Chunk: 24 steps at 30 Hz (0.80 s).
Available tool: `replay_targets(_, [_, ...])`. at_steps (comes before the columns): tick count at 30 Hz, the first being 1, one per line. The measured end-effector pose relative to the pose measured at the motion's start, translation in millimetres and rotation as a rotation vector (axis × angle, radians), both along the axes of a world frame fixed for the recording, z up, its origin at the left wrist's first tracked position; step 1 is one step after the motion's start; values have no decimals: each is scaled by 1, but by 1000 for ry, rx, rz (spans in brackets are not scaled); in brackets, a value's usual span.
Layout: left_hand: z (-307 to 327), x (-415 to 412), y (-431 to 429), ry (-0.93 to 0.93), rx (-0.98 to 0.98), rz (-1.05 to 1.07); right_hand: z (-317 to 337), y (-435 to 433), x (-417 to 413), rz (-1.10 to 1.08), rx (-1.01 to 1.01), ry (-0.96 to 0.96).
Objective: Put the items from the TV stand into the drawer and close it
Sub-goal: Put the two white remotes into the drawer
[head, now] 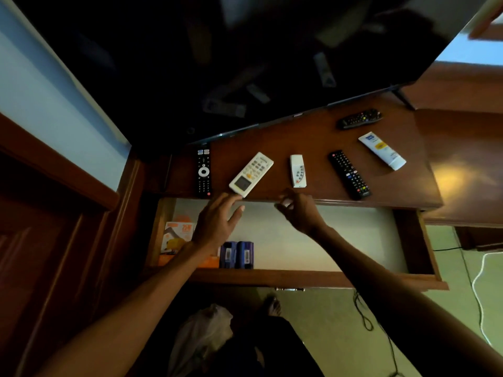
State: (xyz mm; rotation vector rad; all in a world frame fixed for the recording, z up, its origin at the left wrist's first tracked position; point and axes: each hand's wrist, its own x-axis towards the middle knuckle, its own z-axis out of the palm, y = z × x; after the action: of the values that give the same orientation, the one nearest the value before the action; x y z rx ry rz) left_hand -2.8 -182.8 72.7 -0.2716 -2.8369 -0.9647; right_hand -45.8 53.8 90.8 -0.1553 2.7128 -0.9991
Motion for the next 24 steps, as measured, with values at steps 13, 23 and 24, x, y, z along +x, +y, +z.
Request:
replay_targets(13, [5, -87, 47, -451, 59, 298, -7, 28, -103, -113, 172, -80])
replay_targets(23, [41, -98, 37, -194, 468, 318, 0, 35, -97, -32, 159, -18])
replay_targets(24, [46, -100, 36, -163, 500, 310, 4, 35, -93, -30, 152, 8])
